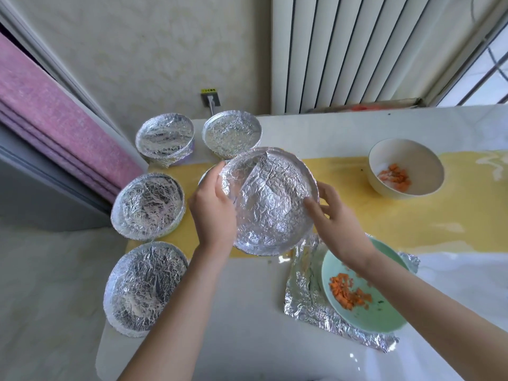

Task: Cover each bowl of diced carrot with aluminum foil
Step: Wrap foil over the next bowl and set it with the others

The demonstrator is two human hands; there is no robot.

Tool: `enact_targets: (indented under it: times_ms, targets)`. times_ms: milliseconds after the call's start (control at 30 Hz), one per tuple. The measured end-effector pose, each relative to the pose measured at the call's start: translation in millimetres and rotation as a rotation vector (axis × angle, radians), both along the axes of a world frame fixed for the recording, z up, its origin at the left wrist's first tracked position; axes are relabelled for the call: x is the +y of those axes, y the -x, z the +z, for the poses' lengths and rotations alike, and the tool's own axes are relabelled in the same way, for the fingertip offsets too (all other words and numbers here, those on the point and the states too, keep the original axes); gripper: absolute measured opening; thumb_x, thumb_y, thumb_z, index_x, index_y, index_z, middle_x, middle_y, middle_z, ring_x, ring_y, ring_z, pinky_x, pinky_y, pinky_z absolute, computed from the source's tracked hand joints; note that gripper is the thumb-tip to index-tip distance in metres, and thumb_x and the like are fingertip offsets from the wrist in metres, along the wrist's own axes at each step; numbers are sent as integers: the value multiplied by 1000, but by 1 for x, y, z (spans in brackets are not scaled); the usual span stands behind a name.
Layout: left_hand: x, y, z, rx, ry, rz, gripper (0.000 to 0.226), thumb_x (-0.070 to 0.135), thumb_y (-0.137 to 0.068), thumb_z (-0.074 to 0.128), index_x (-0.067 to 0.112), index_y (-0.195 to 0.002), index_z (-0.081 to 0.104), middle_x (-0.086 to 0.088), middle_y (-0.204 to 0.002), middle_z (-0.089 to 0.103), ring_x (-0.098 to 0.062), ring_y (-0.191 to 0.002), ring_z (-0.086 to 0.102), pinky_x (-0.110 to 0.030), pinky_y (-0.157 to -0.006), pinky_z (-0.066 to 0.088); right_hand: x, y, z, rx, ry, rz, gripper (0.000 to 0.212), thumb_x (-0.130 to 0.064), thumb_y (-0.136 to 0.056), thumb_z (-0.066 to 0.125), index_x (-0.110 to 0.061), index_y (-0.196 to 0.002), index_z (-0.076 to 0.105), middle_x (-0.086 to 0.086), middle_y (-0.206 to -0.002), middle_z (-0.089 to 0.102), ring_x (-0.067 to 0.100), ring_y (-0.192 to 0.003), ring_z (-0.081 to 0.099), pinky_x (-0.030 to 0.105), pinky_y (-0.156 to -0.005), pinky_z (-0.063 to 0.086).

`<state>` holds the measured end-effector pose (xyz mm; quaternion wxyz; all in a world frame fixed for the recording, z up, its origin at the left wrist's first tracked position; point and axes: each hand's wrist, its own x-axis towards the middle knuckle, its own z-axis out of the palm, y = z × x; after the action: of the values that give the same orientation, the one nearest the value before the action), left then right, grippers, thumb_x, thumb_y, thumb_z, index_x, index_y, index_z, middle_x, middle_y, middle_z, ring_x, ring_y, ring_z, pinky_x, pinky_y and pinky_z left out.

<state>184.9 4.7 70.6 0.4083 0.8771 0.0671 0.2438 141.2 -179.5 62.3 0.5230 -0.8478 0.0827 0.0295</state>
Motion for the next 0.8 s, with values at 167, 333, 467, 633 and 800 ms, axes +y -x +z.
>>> enact_targets:
  times_ms: [167, 333, 467, 633, 800]
  targets:
    - [-12, -42, 3, -27, -23, 28, 39, -9, -89, 45, 8, -119, 62, -11, -112, 67, -24, -104, 62, -17, -86, 40, -1, -19, -3, 180, -68, -65, 38, -34, -94, 48, -16, -127, 46, -1, -129, 56, 22, -103, 62, 45, -89, 51]
    - [-26, -76, -3, -44, -27, 23, 37, -10, -89, 45, 4, -118, 62, -13, -112, 67, -28, -104, 62, -11, -87, 33, 2, -54, -9, 297, -240, -139, 21, -19, -96, 44, 0, -102, 51, 24, -112, 56, 31, -99, 62, 35, -75, 58]
    - [-31, -104, -10, -24, 13, -20, 31, -4, -93, 43, 3, -117, 62, -14, -112, 67, -28, -104, 61, -7, -86, 30, -3, -88, -13, 324, -328, -199, 21, -5, -95, 37, 2, -105, 53, 19, -108, 62, 27, -95, 65, 32, -72, 58]
    - [-36, -148, -18, 40, 46, -177, 29, 3, -96, 43, 3, -121, 59, -11, -119, 63, -22, -111, 57, -3, -85, 31, -17, -135, -20, 359, -386, -235, 28, 1, -95, 33, 3, -110, 57, 13, -103, 67, 18, -80, 67, 24, -62, 58]
    - [-37, -182, -34, 157, -36, -286, 35, 14, -99, 39, 6, -132, 48, -7, -138, 47, -19, -129, 40, -19, -103, 25, -27, -177, -36, 387, -337, -322, 26, 2, -92, 35, 6, -102, 59, 19, -104, 65, 21, -74, 66, 23, -54, 57]
